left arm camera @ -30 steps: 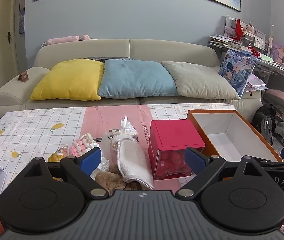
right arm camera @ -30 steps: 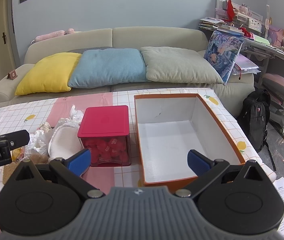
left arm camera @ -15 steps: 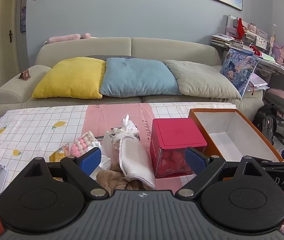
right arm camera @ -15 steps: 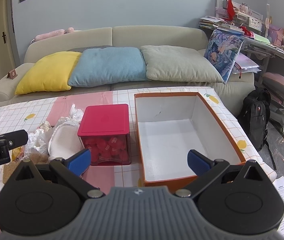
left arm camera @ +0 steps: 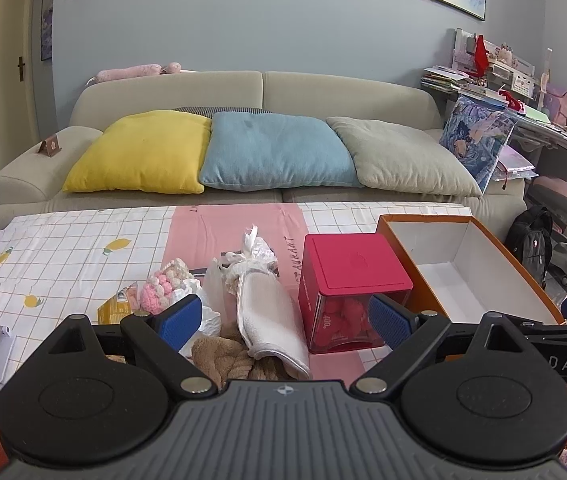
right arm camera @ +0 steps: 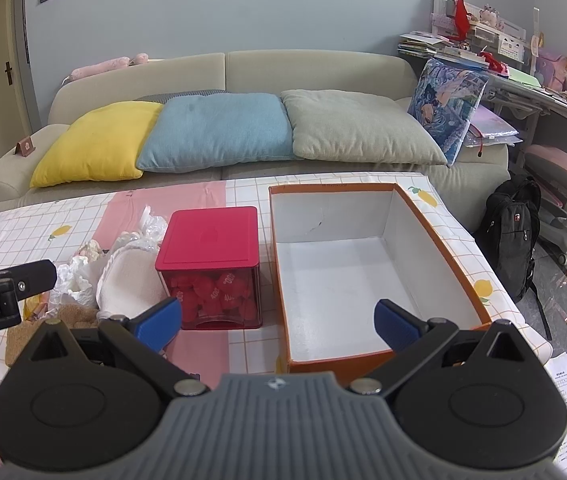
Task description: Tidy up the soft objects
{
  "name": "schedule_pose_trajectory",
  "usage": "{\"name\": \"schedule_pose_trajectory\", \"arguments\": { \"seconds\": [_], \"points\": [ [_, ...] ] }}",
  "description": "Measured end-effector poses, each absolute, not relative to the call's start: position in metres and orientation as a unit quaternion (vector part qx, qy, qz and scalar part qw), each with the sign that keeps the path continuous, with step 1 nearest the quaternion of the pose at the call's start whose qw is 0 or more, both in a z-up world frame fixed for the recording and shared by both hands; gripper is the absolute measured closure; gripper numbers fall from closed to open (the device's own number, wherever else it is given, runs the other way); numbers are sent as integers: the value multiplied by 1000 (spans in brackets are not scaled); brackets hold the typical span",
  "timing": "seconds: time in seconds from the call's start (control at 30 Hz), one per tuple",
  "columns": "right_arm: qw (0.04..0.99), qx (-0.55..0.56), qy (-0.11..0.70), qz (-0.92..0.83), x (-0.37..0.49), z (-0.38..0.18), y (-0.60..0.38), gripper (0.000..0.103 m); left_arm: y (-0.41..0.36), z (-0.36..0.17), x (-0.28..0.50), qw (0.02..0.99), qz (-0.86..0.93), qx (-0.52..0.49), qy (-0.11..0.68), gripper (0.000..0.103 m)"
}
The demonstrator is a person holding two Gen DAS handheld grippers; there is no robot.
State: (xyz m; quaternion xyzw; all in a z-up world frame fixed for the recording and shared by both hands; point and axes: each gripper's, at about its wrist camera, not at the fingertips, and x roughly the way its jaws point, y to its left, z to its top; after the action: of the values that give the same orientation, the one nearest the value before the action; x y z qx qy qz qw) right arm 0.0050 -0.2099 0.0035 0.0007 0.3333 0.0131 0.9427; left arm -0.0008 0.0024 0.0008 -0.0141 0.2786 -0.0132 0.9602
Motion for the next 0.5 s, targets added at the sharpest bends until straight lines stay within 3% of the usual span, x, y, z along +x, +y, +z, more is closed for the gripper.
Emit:
{"name": "schedule_pose_trajectory", "arguments": {
  "seconds": [0.5],
  "points": [
    [930,-2,357,86,17,-8,-200,3,38,-14,5,954,-18,-47,296,0]
  ]
}}
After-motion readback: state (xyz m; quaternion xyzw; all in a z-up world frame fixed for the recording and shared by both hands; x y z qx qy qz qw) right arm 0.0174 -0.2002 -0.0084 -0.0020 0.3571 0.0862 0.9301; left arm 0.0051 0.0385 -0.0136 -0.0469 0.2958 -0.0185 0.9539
